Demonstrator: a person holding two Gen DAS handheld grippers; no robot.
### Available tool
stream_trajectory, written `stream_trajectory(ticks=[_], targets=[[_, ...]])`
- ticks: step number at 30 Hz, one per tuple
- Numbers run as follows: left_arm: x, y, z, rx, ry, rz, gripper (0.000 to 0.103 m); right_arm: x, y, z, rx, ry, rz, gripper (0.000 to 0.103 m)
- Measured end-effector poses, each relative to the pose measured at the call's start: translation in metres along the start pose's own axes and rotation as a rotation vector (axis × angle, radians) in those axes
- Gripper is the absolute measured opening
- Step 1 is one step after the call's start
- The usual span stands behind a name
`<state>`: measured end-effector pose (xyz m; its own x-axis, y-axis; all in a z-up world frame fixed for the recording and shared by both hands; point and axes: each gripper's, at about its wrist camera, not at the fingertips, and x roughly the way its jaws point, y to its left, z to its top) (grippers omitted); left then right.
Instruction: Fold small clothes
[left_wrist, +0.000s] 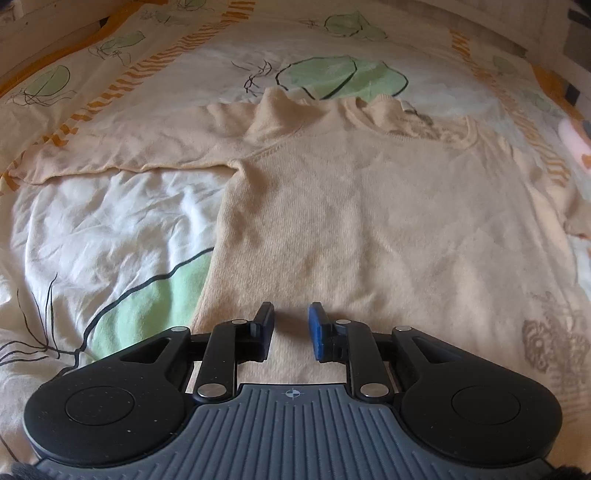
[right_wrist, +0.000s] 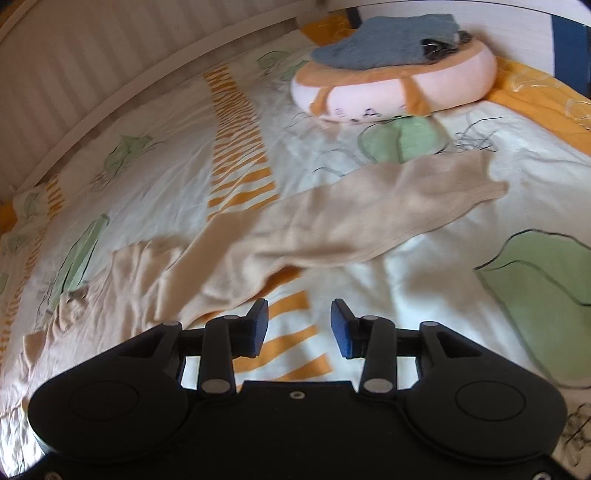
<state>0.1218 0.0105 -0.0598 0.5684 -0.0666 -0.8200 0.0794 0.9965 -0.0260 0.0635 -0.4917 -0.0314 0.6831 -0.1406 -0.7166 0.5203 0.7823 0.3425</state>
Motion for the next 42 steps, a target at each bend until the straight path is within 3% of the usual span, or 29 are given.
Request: stream_trajectory(ticks=[3,8,16,21,25,28,32,36,39,42], targets=[[-0.001,-0.009,0.013,-0.004,-0.037,-0.009,0.025,0.000,-0.028,0.018,0.043,-0.041,-0.051,0.061],[0.016,-0.037,0.033,0.055,-0.050,-0.007,0.029,0.017,-0.064,0.036,0.121,-0.049,-0.096,0.061],[0.060,-0.054,0.040,0.079,-0.004,-0.008,0.032,0.044,-0.098,0.042,0.289,-0.054,-0.033,0.064],[0.062,-0.061,0.027,0.186,-0.055,0.015,0.035,0.051,-0.109,0.040,0.391,-0.116,0.014,0.068],[0.063,-0.062,0.027,0.165,-0.057,0.019,0.035,0.056,-0.115,0.033,0.407,-0.176,0.033,0.066],[0.063,-0.062,0.026,0.156,-0.066,0.020,0.035,0.056,-0.118,0.033,0.407,-0.184,0.030,0.057],[0.063,-0.062,0.026,0.149,-0.067,0.021,0.035,0.058,-0.123,0.031,0.398,-0.188,0.000,0.019],[0.064,-0.061,0.029,0.138,-0.051,0.015,0.035,0.053,-0.114,0.035,0.333,-0.205,-0.036,0.012],[0.065,-0.057,0.031,0.129,-0.039,-0.004,0.035,0.042,-0.091,0.046,0.209,-0.234,-0.084,0.012],[0.066,-0.052,0.033,0.116,-0.034,-0.031,0.035,0.024,-0.060,0.062,0.113,-0.271,-0.060,0.012]])
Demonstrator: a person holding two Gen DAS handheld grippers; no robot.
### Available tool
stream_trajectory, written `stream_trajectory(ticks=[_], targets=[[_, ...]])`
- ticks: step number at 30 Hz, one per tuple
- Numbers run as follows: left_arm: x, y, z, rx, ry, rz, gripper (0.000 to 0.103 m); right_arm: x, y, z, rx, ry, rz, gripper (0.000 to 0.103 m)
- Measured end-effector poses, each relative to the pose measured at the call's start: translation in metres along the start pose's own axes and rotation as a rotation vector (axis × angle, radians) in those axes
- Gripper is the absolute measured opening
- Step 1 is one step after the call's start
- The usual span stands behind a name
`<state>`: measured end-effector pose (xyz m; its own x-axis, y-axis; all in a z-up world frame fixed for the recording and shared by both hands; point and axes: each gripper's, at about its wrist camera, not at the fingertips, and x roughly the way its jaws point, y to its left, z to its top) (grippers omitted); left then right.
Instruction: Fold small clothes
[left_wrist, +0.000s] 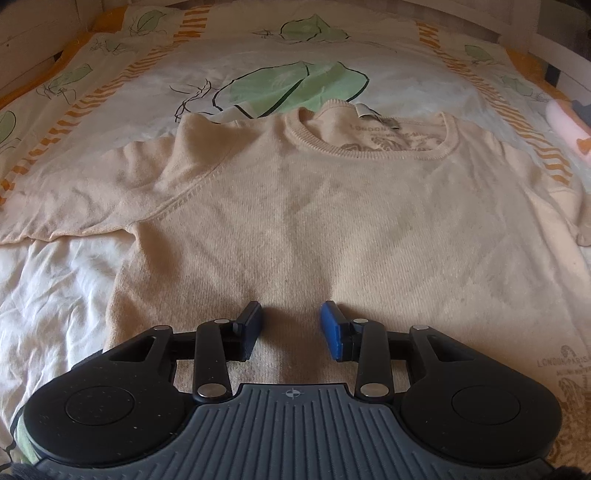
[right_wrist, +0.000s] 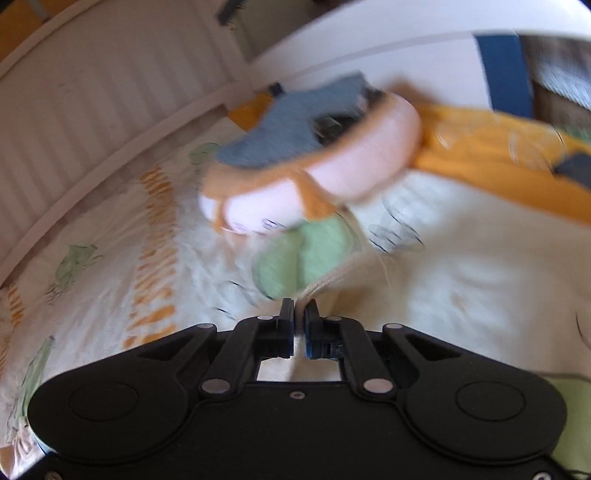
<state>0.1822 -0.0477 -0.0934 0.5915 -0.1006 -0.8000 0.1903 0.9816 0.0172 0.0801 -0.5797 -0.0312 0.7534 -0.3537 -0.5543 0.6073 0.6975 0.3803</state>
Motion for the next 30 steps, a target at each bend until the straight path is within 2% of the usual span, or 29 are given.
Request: stream_trajectory(ticks=[5,9,14,18,24,27,30], targets=[[0.000,0.007,0.001,-0.028,0.001,-0.035,0.036,-0.028,0.089,0.021,-0.185,-0.027,0.153,0.012],[0.000,0.011,0.001,-0.051,0.000,-0.057,0.036,-0.046,0.170,0.009,-0.317,0.004,0.312,0.012],[-0.001,0.018,0.001,-0.070,-0.004,-0.094,0.036,-0.054,0.261,-0.043,-0.439,0.118,0.529,0.009],[-0.003,0.025,0.000,-0.095,-0.009,-0.128,0.036,-0.048,0.316,-0.102,-0.534,0.224,0.637,0.009],[-0.008,0.033,-0.003,-0.101,-0.017,-0.161,0.036,-0.040,0.352,-0.177,-0.613,0.367,0.690,0.009],[-0.010,0.037,-0.001,-0.105,-0.010,-0.174,0.036,-0.046,0.346,-0.191,-0.632,0.377,0.684,0.014],[-0.017,0.039,0.006,-0.108,-0.010,-0.187,0.036,-0.049,0.329,-0.188,-0.667,0.327,0.639,0.019]])
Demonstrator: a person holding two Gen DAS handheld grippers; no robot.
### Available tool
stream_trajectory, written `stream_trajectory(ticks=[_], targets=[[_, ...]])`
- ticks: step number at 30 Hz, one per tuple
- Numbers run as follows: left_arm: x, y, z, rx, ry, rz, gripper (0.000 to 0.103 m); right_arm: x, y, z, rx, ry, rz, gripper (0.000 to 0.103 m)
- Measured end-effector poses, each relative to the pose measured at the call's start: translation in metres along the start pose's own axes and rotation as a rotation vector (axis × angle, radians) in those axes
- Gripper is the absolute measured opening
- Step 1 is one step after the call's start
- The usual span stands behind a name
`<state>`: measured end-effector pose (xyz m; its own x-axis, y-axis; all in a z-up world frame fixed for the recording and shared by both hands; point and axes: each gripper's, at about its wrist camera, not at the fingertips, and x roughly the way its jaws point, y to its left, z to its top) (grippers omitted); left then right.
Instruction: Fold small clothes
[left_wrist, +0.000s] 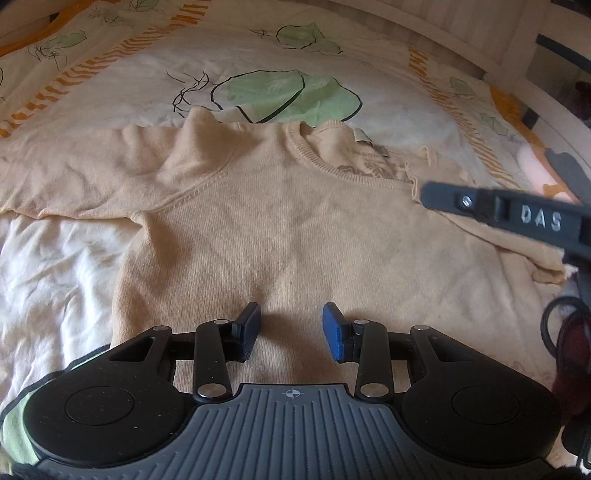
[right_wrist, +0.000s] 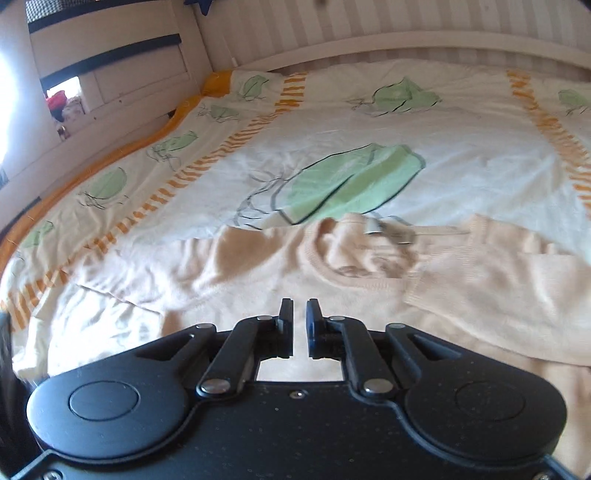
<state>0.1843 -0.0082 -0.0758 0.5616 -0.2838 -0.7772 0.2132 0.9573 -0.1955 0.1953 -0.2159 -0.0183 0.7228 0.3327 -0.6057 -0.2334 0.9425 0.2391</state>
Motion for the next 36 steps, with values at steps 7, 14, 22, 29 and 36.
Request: stream_trajectory(ticks=[7,14,22,29,36], targets=[[0.002,-0.031,0.029,0.090,-0.027,-0.030,0.036,-0.036,-0.050,-0.024,-0.069,-0.009,-0.182,0.061],[0.034,-0.065,0.052,0.086,0.031,-0.117,0.045,-0.048,-0.083,-0.050,-0.074,0.049,-0.177,0.073],[0.066,-0.102,0.078,0.131,0.045,-0.189,0.071,-0.036,-0.091,-0.078,-0.115,0.070,-0.077,0.097],[0.101,-0.123,0.086,0.116,0.097,-0.223,0.071,-0.031,-0.091,-0.080,-0.119,0.085,-0.045,0.102],[0.118,-0.126,0.098,0.056,0.104,-0.241,0.068,-0.031,-0.090,-0.078,-0.125,0.099,-0.050,0.102]])
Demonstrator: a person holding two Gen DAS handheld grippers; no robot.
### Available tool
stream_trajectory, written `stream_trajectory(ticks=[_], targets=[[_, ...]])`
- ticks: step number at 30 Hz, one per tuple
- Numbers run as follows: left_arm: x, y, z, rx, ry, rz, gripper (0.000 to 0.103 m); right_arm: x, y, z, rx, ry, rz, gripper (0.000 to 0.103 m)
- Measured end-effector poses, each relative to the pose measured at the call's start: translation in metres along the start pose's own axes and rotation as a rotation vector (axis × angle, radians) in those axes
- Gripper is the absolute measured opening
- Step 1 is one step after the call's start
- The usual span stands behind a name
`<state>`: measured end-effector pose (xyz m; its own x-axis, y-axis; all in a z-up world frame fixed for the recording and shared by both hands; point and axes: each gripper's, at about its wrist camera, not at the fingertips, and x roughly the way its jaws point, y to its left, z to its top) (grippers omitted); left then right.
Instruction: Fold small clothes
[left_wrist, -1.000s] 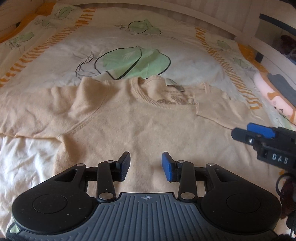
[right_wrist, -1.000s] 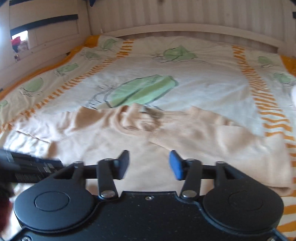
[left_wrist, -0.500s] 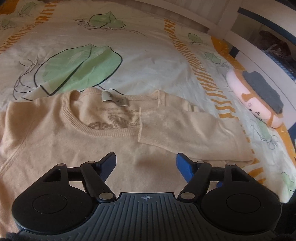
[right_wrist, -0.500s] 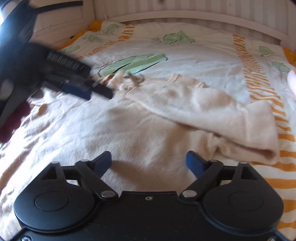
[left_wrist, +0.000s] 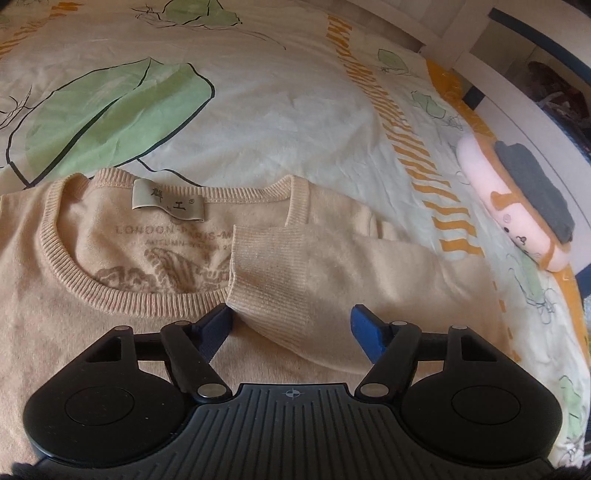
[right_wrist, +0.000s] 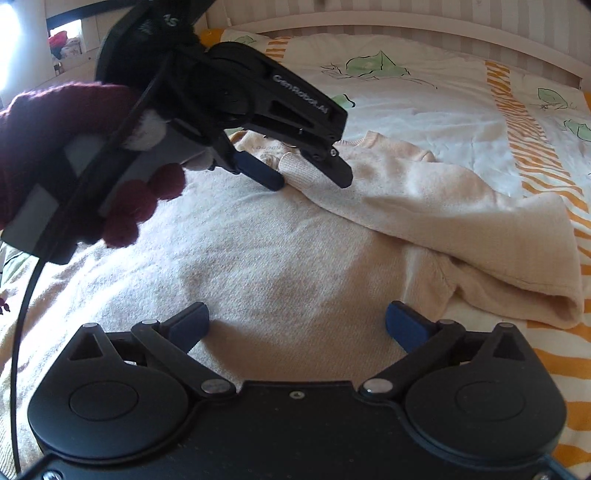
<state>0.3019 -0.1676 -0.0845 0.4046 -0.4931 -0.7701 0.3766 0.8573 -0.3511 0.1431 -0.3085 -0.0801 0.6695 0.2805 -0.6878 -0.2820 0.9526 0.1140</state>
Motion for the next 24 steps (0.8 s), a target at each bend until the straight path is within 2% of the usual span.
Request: stream_trajectory(ticks=[2,3,4,5,6,10,16,20,24], targets=[[0.000,0.000,0.004,-0.007,-0.005,0.007,0.048,0.001,-0.001,0.001,0.002,0.003,0.000,0.102],[0.000,-0.001,0.005,-0.009,-0.010,0.015,0.042,0.000,-0.001,0.002,0.004,0.002,0.001,0.102],[-0.001,-0.001,0.007,-0.014,-0.023,0.023,0.032,0.000,-0.001,0.002,0.007,0.001,0.003,0.102],[-0.002,-0.002,0.008,-0.022,-0.035,0.024,0.017,0.000,-0.002,0.003,0.011,0.001,0.005,0.102],[-0.003,-0.002,0.009,-0.033,-0.044,0.020,0.010,0.000,-0.002,0.003,0.014,0.000,0.005,0.102],[-0.025,-0.010,0.012,-0.055,-0.145,0.015,0.008,-0.004,-0.005,0.005,0.026,-0.023,0.007,0.102],[-0.097,-0.017,0.023,-0.010,-0.305,0.023,0.008,-0.014,-0.011,0.009,0.059,-0.080,0.025,0.102],[-0.134,-0.001,0.026,-0.010,-0.352,0.072,0.008,-0.018,-0.012,0.010,0.080,-0.100,0.056,0.102],[-0.151,0.030,0.016,-0.031,-0.358,0.167,0.008,-0.019,-0.012,0.011,0.082,-0.117,0.086,0.102]])
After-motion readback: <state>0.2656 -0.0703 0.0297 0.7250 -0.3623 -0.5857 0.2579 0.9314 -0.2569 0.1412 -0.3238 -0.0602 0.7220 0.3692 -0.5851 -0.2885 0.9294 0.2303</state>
